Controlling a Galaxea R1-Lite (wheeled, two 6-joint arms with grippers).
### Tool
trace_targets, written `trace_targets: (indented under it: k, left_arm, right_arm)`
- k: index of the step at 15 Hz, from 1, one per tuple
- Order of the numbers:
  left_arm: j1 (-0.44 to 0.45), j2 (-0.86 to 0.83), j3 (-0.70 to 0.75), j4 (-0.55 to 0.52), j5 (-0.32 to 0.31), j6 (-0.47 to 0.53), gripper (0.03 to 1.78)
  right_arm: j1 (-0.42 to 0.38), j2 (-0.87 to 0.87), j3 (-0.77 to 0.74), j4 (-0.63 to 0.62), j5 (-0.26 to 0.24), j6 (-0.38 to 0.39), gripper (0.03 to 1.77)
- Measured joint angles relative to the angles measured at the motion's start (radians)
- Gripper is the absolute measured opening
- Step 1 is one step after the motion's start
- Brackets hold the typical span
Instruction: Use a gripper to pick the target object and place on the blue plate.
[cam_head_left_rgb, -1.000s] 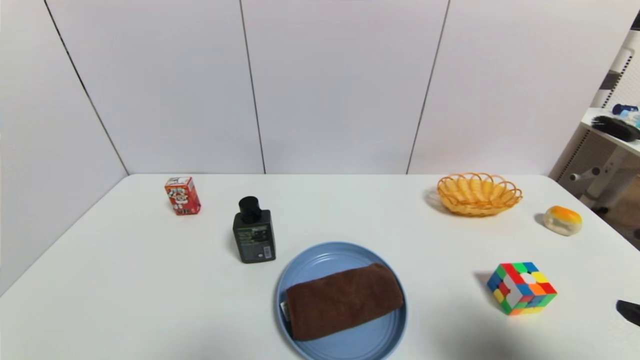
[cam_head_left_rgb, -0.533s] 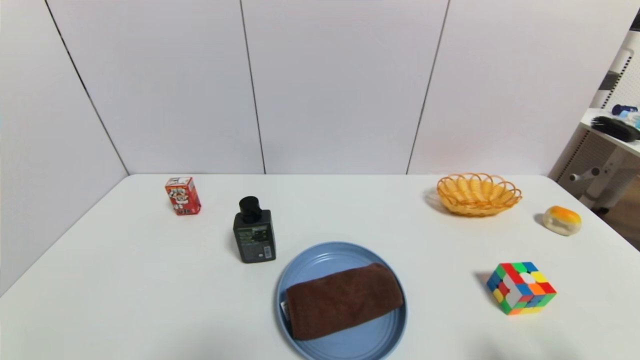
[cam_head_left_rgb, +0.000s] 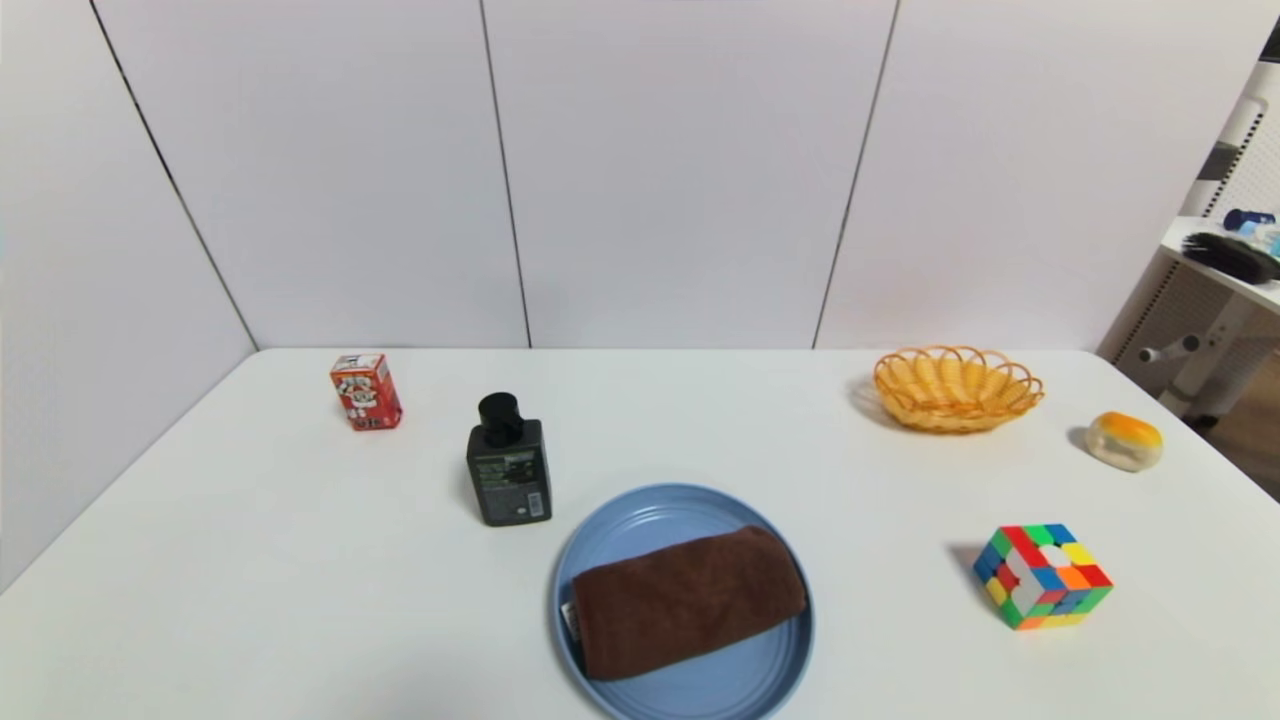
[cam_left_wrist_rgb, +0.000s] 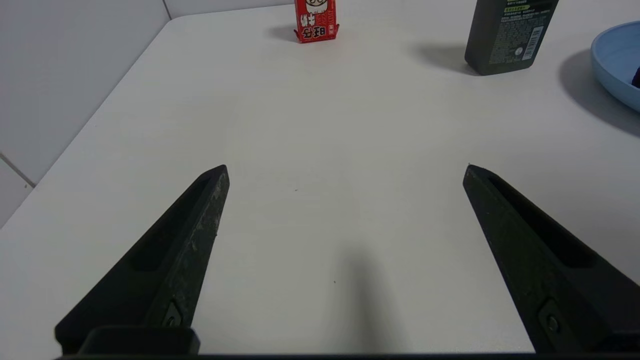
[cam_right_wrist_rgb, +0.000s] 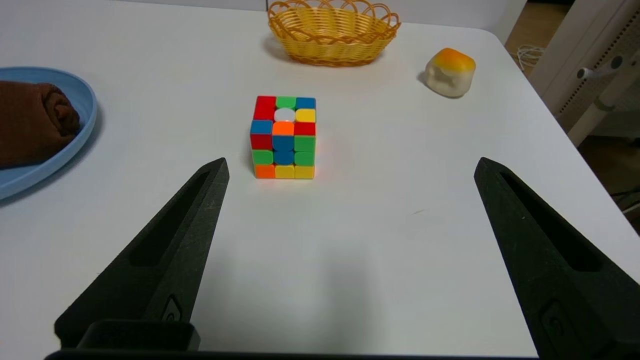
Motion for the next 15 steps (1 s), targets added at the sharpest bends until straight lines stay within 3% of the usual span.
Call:
trace_targets:
  k: [5, 15]
  left_arm:
    - [0.000, 0.000, 0.000, 0.000, 0.000, 0.000, 1.69]
    - [0.000, 0.000, 0.000, 0.000, 0.000, 0.000, 1.69]
  right_arm:
    - [0.009, -0.164, 0.183, -0.094, 0.021, -0.007, 1.69]
    - [0.009, -0.196, 0.204, -0.095, 0.018, 0.068, 1.69]
